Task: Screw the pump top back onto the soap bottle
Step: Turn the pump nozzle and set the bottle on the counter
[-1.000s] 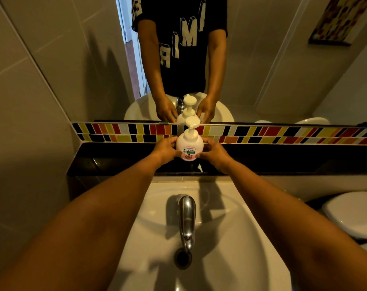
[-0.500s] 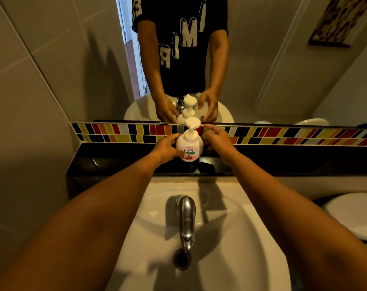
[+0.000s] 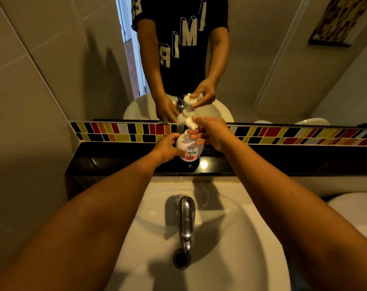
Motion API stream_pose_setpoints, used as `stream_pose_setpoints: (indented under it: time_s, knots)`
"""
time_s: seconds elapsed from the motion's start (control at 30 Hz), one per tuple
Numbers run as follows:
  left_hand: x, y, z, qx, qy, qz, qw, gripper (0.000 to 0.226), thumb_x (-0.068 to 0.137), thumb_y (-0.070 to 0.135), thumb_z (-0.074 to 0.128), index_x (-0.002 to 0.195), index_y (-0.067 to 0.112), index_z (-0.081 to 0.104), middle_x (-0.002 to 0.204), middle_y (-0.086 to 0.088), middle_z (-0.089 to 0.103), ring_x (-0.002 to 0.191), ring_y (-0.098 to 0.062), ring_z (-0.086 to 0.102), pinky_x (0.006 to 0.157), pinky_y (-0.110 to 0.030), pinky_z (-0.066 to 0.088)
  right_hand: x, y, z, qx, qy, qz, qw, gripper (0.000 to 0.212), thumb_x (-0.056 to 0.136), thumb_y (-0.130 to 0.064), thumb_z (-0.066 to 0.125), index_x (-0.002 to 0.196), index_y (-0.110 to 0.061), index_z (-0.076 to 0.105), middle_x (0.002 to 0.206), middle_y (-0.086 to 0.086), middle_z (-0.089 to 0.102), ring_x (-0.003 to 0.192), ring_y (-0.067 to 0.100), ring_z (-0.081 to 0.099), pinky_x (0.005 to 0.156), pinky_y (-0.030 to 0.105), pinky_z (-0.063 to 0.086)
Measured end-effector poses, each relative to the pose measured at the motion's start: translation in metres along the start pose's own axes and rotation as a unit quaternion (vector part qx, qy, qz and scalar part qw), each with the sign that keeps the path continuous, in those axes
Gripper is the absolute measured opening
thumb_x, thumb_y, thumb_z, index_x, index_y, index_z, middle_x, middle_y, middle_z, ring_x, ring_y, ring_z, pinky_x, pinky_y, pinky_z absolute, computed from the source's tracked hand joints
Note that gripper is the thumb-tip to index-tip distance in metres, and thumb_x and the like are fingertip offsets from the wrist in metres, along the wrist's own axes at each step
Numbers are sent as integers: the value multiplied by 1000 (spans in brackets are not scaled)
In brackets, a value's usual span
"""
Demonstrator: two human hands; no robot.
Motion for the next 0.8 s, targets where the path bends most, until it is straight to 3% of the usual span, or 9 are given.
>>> stream_pose_setpoints:
  time_s: [0.23, 0.33, 0.43, 0.63, 0.8]
  knots:
    - [-1, 5, 2, 22, -21, 5, 1000, 68, 76, 5, 79, 137, 14, 50, 132, -10, 60, 120, -27, 58, 86, -37, 54, -1, -4, 3, 14, -6, 19, 1000, 19, 99, -22, 56, 100, -5, 65, 84, 15, 72, 62, 17, 69, 58, 26, 56]
    - [0, 6, 2, 39, -30, 7, 999, 65, 77, 5, 78, 135, 14, 51, 130, -10, 62, 111, -23, 59, 78, -36, 56, -2, -5, 3, 11, -9, 21, 1000, 24, 99, -21, 56, 109, 0, 64, 85, 16, 71, 66, 19, 68, 62, 27, 56]
    - [1, 7, 1, 43, -30, 10, 999, 65, 76, 5, 79, 135, 14, 51, 128, -10, 63, 113, -24, 61, 67, -26, 52, -4, -5, 3, 12, -12, 25, 1000, 29, 99, -20, 55, 116, 3, 61, 86, 16, 70, 68, 20, 67, 64, 28, 57]
    - [2, 4, 0, 42, -25, 3, 999, 69, 73, 7, 82, 134, 16, 52, 126, -9, 65, 104, -19, 61, 64, -26, 51, -5, -5, 3, 27, -4, 20, 999, 31, 99, -19, 57, 118, 5, 61, 86, 17, 71, 64, 18, 69, 58, 26, 58]
    - [1, 4, -1, 47, -17, 4, 999, 70, 71, 8, 83, 133, 16, 52, 127, -8, 64, 111, -23, 62, 73, -30, 54, -4, -4, 2, 27, 1, 17, 999, 32, 98, -19, 59, 119, 4, 61, 87, 18, 73, 63, 18, 71, 58, 27, 60]
Point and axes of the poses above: each hand's wrist, its own x-axis towards the middle knuckle, its own z-axis out of the palm, y = z × x, the point moved 9 cm from there along x, towards the middle knuckle
